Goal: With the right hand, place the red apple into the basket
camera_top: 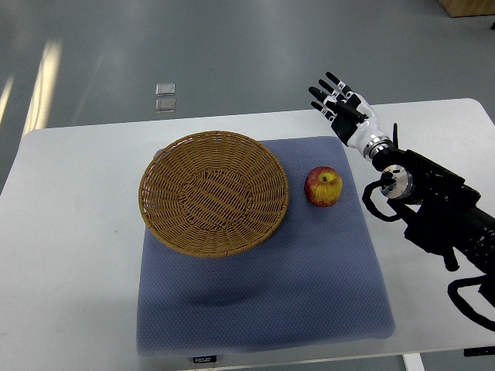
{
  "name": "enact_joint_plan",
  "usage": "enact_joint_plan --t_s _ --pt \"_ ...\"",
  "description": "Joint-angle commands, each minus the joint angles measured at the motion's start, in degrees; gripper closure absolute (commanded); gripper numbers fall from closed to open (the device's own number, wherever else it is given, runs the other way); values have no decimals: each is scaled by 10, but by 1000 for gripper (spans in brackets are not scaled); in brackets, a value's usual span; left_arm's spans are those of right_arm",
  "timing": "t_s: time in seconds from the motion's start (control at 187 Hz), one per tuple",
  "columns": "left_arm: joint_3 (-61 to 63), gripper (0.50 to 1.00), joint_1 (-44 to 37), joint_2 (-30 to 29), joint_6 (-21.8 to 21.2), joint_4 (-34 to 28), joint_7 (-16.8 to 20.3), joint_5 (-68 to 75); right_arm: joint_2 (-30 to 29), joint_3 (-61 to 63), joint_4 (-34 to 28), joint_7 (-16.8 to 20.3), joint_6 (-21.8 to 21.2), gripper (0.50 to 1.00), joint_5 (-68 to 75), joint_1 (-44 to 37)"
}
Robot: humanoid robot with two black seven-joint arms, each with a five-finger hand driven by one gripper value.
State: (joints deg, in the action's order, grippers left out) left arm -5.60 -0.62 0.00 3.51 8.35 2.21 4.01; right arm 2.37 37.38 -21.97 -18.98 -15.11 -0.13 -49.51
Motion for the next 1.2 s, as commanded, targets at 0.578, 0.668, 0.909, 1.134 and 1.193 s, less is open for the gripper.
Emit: enact_joint_plan --t_s 0.578,0.668,0.909,1.134,1.193 --pt "5 500 2 0 -5 -4 -1 1 4 0 1 -4 3 576 0 -1" --pt "5 500 2 0 -6 -7 -1 1 4 0 2 -4 4 579 0 -1" --pt "5 500 2 0 -6 -8 -1 1 3 0 3 -5 13 576 0 1" --pt "5 500 2 0 -6 -8 -1 1 10 -1 -4 -5 15 576 0 1" --pt "5 500 1 0 -6 -9 -1 1 13 0 -9 -5 16 576 0 4"
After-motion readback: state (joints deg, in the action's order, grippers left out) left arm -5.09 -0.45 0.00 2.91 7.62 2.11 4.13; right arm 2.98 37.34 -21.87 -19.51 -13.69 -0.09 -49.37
